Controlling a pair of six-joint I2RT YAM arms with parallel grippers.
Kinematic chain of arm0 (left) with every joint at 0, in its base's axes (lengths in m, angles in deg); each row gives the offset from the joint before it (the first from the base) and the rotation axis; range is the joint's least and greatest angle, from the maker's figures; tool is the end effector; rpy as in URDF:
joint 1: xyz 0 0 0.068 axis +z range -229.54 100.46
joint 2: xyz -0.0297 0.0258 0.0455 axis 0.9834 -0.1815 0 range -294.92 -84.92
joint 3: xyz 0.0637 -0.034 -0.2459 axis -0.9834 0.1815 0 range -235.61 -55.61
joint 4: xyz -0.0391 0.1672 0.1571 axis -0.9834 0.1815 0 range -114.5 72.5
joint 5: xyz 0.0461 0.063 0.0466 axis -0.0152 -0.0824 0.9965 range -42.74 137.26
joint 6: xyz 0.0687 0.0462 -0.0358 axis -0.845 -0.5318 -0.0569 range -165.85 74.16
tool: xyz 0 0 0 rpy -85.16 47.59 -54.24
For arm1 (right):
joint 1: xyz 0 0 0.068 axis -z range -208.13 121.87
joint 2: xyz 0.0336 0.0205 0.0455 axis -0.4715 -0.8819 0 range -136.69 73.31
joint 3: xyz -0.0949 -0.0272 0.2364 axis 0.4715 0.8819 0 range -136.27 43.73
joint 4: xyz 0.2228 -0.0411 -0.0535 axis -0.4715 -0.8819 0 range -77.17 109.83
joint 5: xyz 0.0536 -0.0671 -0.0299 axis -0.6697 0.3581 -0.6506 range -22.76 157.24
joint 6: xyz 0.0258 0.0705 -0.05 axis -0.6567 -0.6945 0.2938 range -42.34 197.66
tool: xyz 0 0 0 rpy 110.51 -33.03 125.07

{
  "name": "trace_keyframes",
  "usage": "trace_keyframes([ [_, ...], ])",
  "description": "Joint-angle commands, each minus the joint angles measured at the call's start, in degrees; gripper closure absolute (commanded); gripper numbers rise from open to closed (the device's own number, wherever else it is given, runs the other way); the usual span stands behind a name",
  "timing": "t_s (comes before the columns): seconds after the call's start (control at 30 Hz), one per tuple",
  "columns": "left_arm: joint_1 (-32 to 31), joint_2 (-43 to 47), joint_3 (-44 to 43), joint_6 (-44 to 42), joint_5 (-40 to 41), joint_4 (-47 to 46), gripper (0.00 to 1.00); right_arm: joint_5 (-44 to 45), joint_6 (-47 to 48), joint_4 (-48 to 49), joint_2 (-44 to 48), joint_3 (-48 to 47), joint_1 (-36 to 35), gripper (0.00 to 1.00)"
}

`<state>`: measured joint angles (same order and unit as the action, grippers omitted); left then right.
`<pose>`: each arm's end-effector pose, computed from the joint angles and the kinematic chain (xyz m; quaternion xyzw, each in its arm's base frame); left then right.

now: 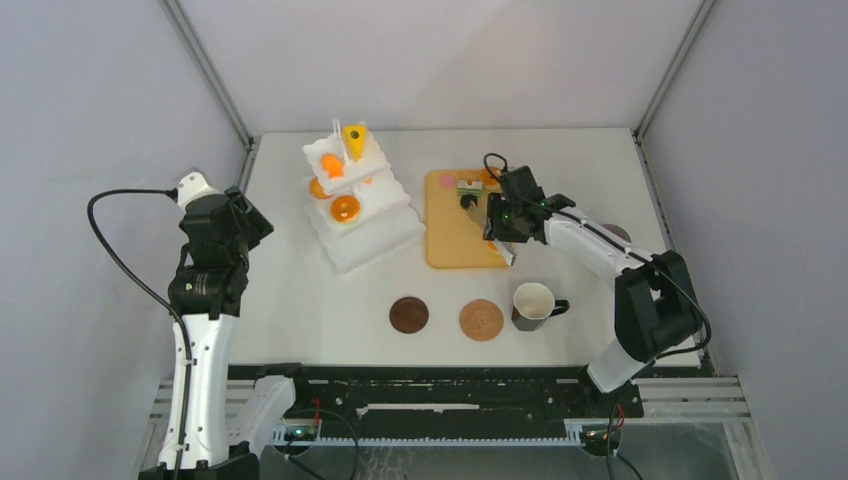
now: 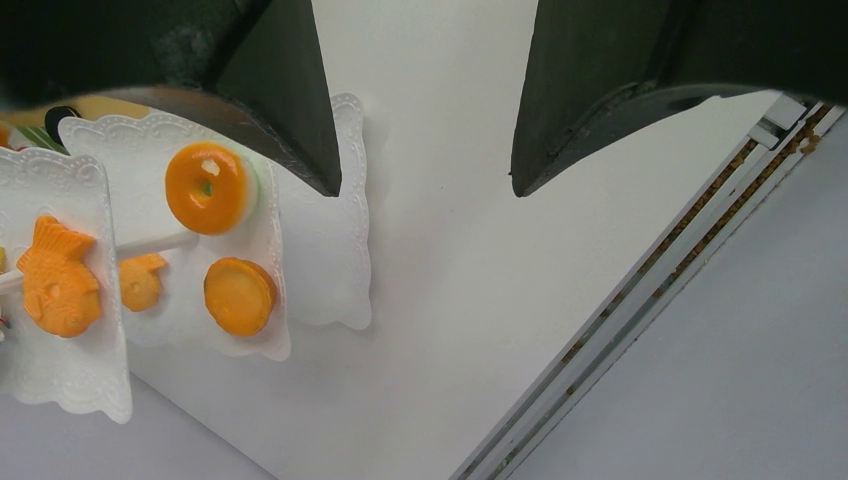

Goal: Serve the afternoon tea

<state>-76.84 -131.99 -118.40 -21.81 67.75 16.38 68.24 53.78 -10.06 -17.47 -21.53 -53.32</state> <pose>0.1754 0.0365 0.3465 -0.2848 0.7861 0.0499 0.5462 0.2993 0.1394 0.1949 -0.0083 0.9547 0.1159 0.2739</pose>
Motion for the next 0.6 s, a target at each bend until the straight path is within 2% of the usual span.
trace_keyframes([
  [0.0,0.43,0.13,-1.20,0.23,-0.48,-1.35,0.32,4.04,4.15,3.39,-1.43,-5.09,-1.87,0.45],
  [0.57,0.38,0.74,-0.50,-0.11,0.17,-1.21,0.32,7.05,7.24,1.71,-11.83,-14.25,-4.43,0.45],
])
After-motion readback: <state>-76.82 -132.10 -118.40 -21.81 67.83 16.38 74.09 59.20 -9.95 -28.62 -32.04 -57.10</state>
